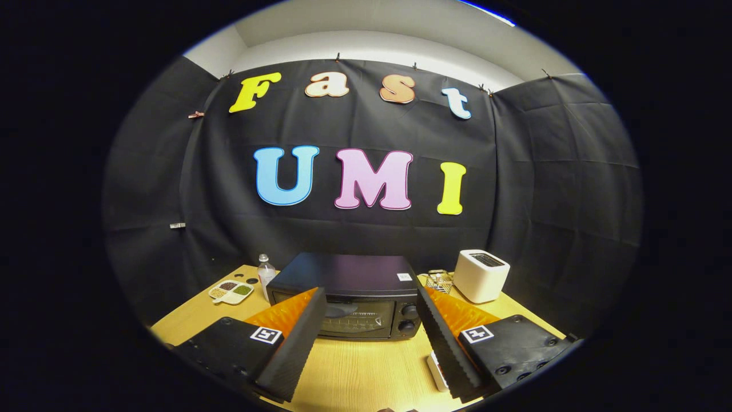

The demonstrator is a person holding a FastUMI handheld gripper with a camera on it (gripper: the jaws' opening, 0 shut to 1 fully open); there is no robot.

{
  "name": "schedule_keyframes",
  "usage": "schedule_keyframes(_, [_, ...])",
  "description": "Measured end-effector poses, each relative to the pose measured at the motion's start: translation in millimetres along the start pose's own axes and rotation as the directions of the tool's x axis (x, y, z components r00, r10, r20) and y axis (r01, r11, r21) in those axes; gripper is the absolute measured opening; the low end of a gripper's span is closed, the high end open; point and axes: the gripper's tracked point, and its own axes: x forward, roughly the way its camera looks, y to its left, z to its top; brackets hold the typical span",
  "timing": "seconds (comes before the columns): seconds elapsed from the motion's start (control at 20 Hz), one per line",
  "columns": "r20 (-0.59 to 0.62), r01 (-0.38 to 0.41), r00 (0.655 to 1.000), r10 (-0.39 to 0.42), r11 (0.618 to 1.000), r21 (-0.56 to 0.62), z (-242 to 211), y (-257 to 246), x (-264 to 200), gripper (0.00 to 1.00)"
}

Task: Open the toaster oven, put the food inside, and close the toaster oven door.

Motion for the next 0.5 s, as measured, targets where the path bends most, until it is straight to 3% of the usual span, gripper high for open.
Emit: schedule_keyframes(0.5, [-0.076,-0.026,0.997,0.031,0.998,0.059,-17,44,92,0.97])
